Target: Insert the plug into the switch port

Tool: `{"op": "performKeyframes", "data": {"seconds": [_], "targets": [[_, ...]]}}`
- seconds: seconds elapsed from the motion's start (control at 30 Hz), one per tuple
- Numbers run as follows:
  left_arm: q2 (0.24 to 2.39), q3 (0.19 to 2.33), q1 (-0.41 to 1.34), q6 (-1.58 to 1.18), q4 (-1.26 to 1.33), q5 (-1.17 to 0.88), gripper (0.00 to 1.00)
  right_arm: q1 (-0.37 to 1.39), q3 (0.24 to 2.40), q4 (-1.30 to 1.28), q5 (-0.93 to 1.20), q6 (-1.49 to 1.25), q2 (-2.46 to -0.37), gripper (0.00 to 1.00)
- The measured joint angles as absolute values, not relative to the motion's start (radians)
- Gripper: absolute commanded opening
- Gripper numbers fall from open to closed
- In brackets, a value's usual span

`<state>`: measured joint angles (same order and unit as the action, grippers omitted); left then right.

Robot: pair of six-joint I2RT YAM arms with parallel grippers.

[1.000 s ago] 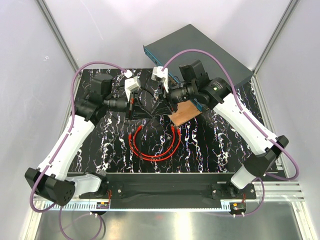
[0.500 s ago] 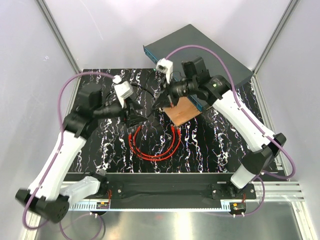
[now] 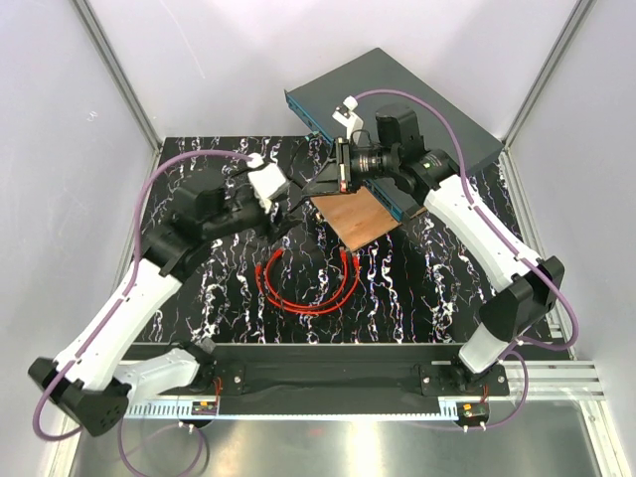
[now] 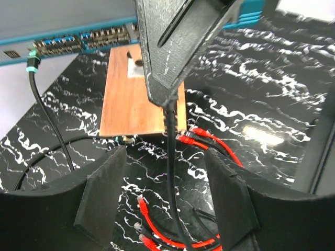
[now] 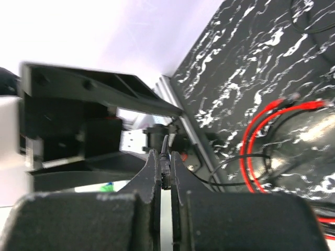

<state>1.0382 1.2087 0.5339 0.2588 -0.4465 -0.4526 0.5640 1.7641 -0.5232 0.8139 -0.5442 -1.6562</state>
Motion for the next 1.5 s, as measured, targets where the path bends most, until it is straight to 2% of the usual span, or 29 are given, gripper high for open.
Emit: {"op": "performKeyframes", "data": {"seconds": [0.2,0.53,0.63,0.67,0.7,0.77,0.8,0.9,1.13,1.5], "targets": [[1.095,1.225,0.566,0.299,-0.435,-0.381,0.48,0.564,1.732,-0.47,0.833,-0.637,-1.656,0.0],[1.096,1.237,0.584,0.324,-0.417,-0.379,0.19,0.562,1.707,-0.407,0.856,-0.712,-1.656,0.0],[1.096,1.238,0.585,0.324,-0.416,-0.384,0.01,0.559,1.7,-0.387,0.859,-0.731,-1.656,0.0],[1.096,1.241,0.585,0.321,-0.419,-0.385,0.0,0.558,1.699,-0.384,0.86,-0.736,-1.656,0.0],[1.097,1.243,0.585,0.319,-0.422,-0.388,0.0,0.556,1.696,-0.379,0.863,-0.741,-1.656,0.09],[1.104,1.254,0.585,0.315,-0.433,-0.396,0.0,0.548,1.692,-0.372,0.877,-0.75,-1.656,0.35],[1.11,1.262,0.585,0.314,-0.439,-0.4,0.0,0.542,1.69,-0.37,0.889,-0.758,-1.656,0.56],[1.134,1.292,0.585,0.31,-0.478,-0.417,0.0,0.503,1.689,-0.378,0.904,-0.746,-1.654,0.74],[1.187,1.333,0.586,0.266,-0.566,-0.421,0.0,0.338,1.689,-0.503,0.853,-0.622,-1.56,0.86],[1.353,1.455,0.658,0.131,-0.641,-0.35,0.0,-0.009,1.538,-0.691,0.754,-0.548,-1.139,0.96]]}}
